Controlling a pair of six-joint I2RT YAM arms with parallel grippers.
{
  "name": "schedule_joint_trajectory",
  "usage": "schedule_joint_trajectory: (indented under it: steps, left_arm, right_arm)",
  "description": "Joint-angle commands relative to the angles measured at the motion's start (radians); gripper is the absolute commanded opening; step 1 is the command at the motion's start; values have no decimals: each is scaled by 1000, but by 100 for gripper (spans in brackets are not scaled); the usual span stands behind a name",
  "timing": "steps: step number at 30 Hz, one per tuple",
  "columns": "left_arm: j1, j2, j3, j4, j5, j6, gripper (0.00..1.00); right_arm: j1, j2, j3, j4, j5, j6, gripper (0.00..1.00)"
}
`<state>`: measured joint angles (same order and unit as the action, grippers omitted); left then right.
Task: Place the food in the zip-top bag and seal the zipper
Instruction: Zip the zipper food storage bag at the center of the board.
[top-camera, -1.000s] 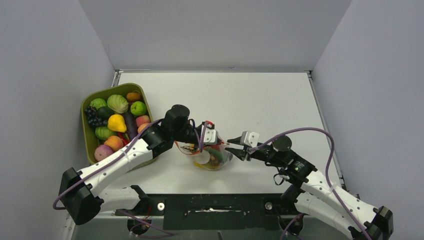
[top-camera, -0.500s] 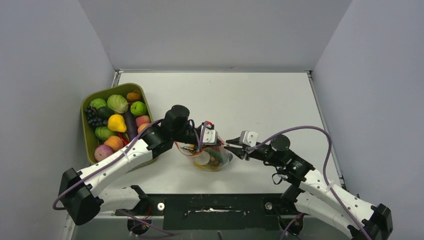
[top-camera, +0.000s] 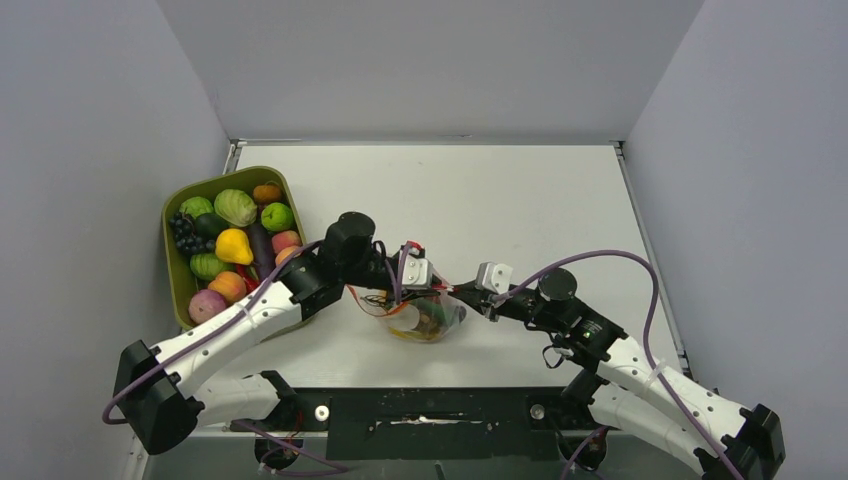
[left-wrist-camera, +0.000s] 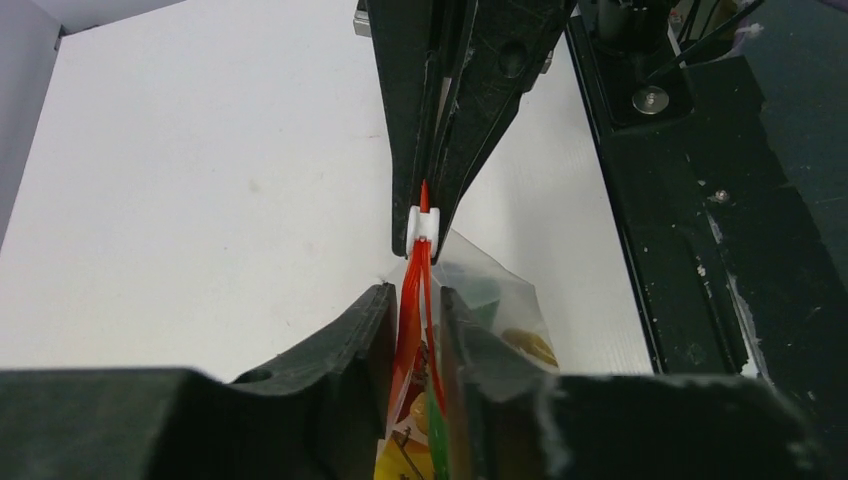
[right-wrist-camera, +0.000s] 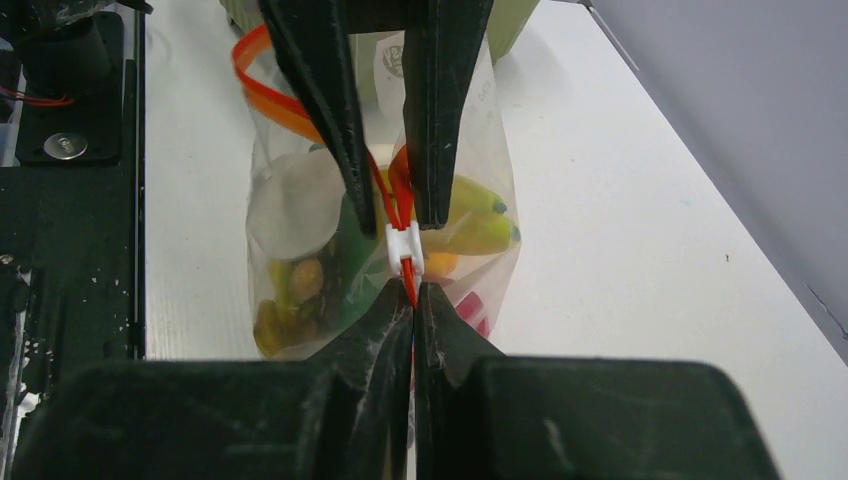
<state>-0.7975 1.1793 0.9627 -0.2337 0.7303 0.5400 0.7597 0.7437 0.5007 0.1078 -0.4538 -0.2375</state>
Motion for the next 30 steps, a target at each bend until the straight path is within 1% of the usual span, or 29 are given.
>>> schedule_joint_trajectory:
  steps: [1,2,3,5,10,15,18,21,28,29,30]
  left_arm:
    - [0,-69,-20,133,-5,-72,37]
    - [1,-76,-25,150,4,-68,42]
    - [0,-81,-28,164,13,-60,45]
    - [-3,-79,-23,187,14,-61,47]
    - [-11,-47,8,185,25,-40,47]
    - [-20,-40,24,148,43,-4,43]
    - [-26,-32,27,144,44,6,40]
    - [-33,-21,29,160,44,-8,34]
    - [-39,-4,41,152,52,5,24]
    - [-39,-3,43,154,53,4,19]
    - [-40,-1,45,153,56,4,10]
  right_arm:
    - [-3,-22,20,53,-12,-13,0]
    - [-4,-24,22,53,-11,-11,0]
    - [-4,-24,24,55,-14,-11,0]
    - [-4,-25,25,62,-21,-8,0]
    - [-3,-16,29,77,-28,-2,0]
    - [-4,-7,37,78,-32,-2,0]
    - [-3,-4,38,82,-33,-2,0]
    - [-4,-1,36,85,-33,0,0]
    - [-4,5,37,94,-33,4,0]
    - [-4,5,37,95,-32,4,0]
    - [-4,5,36,95,-30,6,0]
